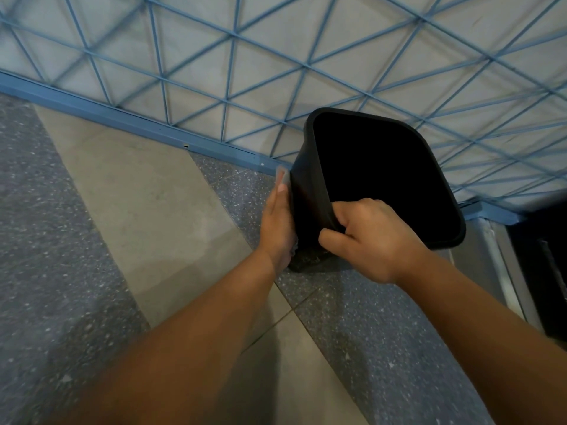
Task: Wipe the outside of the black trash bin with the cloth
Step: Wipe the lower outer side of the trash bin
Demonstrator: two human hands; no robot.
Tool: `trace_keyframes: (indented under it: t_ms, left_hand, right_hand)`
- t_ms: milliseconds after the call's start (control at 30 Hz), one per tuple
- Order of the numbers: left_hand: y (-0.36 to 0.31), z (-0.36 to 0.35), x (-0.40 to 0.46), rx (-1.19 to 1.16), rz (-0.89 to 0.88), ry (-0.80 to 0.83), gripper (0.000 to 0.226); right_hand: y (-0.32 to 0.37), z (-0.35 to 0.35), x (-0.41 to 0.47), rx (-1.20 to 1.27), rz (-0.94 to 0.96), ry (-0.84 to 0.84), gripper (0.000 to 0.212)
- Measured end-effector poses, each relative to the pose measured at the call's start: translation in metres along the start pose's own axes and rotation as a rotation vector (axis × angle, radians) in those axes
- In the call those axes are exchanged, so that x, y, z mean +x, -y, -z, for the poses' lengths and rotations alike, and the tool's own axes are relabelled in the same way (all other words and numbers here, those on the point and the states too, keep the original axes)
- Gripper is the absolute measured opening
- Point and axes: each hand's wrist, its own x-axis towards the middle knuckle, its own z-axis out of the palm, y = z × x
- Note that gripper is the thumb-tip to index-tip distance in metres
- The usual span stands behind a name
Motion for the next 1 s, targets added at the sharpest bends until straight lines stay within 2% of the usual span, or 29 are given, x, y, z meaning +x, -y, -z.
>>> trace_keyframes:
  t_ms: [67,133,167,267,333,467,533,633,767,833,1000]
  left_hand:
    - [0.005,0.002,0.005,0.003,0.017,0.021,0.068]
    - [0.029,0.011,0.027,-0.057,0.105,-0.031,0.084]
    - [0.027,0.010,0.026,-0.039,0.131,-0.029,0.085]
    - [-0.003,-0.005,0.001,0.007,-0.009,-0.003,0.057]
    - [0.000,-0.003,0.003,0.007,-0.058,-0.004,0.054]
    - [0.049,0.019,0.028,-0.053,0.085,0.007,0.095]
    - [0.077,0.027,0.036,-0.066,0.122,-0.039,0.096]
    - [0.057,0.016,0.004,-0.046,0.101,-0.075,0.099]
    - [-0.001,-0.019,-0.053,0.014,0.026,-0.080,0.070]
    - [-0.010,-0.024,-0.051,0.055,-0.035,-0.073,0.056]
    - [-0.017,-0.016,-0.030,0.051,0.012,-0.002,0.063]
  right_hand:
    - [0.000,0.000,0.000,0.003,0.002,-0.006,0.033]
    - [-0.001,0.000,0.000,0.011,0.003,-0.009,0.032]
    - [-0.001,0.000,0.000,0.012,0.003,-0.008,0.031]
    - [-0.001,-0.001,0.000,0.013,0.001,-0.003,0.031]
    - [-0.002,-0.001,0.000,0.005,0.001,-0.006,0.032]
    - [-0.004,-0.002,0.002,0.029,0.008,-0.015,0.033]
    - [-0.004,-0.002,0.002,0.028,-0.006,-0.012,0.033]
    - [-0.004,-0.002,0.002,0.028,-0.022,-0.021,0.034]
    - [0.000,-0.001,0.003,0.029,-0.049,-0.026,0.036]
    - [0.001,-0.001,0.007,0.048,-0.061,-0.035,0.038]
    - [0.003,0.000,0.016,0.077,-0.127,-0.058,0.044]
